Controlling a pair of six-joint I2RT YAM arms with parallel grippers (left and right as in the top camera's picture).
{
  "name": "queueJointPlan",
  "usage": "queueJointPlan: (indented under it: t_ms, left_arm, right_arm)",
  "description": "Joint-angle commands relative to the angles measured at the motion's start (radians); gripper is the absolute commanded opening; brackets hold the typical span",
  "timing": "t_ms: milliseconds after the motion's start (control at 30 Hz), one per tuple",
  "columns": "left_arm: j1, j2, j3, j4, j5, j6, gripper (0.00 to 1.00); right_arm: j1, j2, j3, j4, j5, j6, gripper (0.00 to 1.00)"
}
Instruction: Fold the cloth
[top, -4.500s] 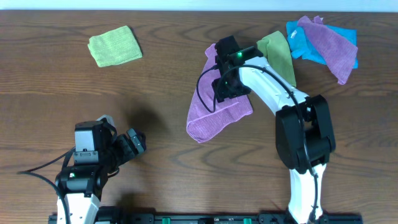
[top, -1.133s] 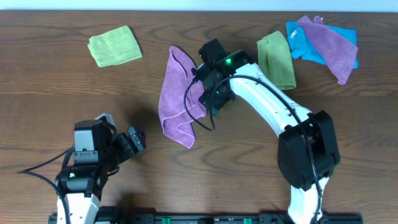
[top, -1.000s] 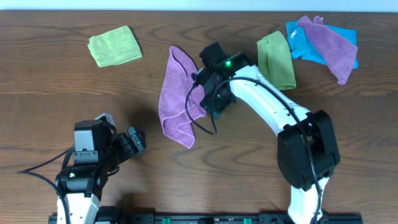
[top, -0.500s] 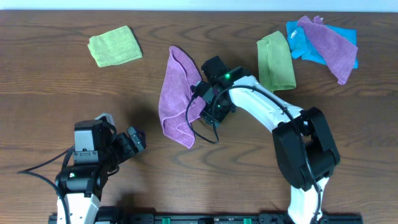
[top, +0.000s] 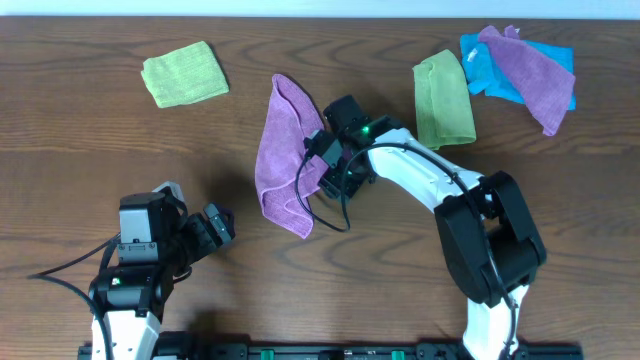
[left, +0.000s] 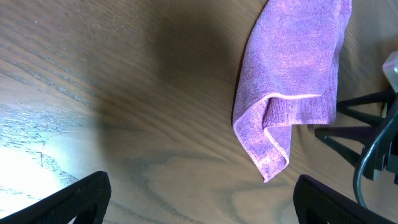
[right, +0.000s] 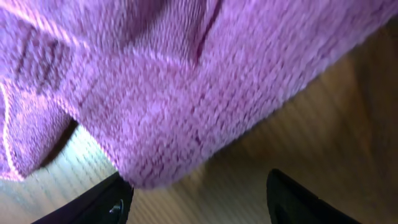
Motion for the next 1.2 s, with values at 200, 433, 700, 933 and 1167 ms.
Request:
queueJointPlan:
  t_ms: [200, 433, 700, 933, 1167]
  left_arm:
    - [-0.005, 0.001, 0.022, 0.0, 0.006, -0.005, 0.95]
    - [-0.005, 0.001, 0.022, 0.0, 0.007, -0.005, 0.95]
    - [-0.005, 0.001, 0.022, 0.0, 0.006, -0.005, 0.95]
    - [-0.005, 0.001, 0.022, 0.0, 0.006, -0.005, 0.95]
    - [-0.005, 0.001, 0.022, 0.001, 0.007, -0.005, 0.95]
  right_arm:
    - [0.008, 0.004, -0.007, 0.05, -0.027, 0.036, 0.63]
    - [0.008, 0.005, -0.007, 0.107, -0.027, 0.066, 0.6]
    - [0.009, 0.019, -0.008, 0.114, -0.027, 0.07, 0.6]
    - [0.009, 0.062, -0.008, 0.129, -0.043, 0.09, 0.39]
    - [0.008, 0.037, -0.006, 0.137, 0.015, 0.1, 0.01]
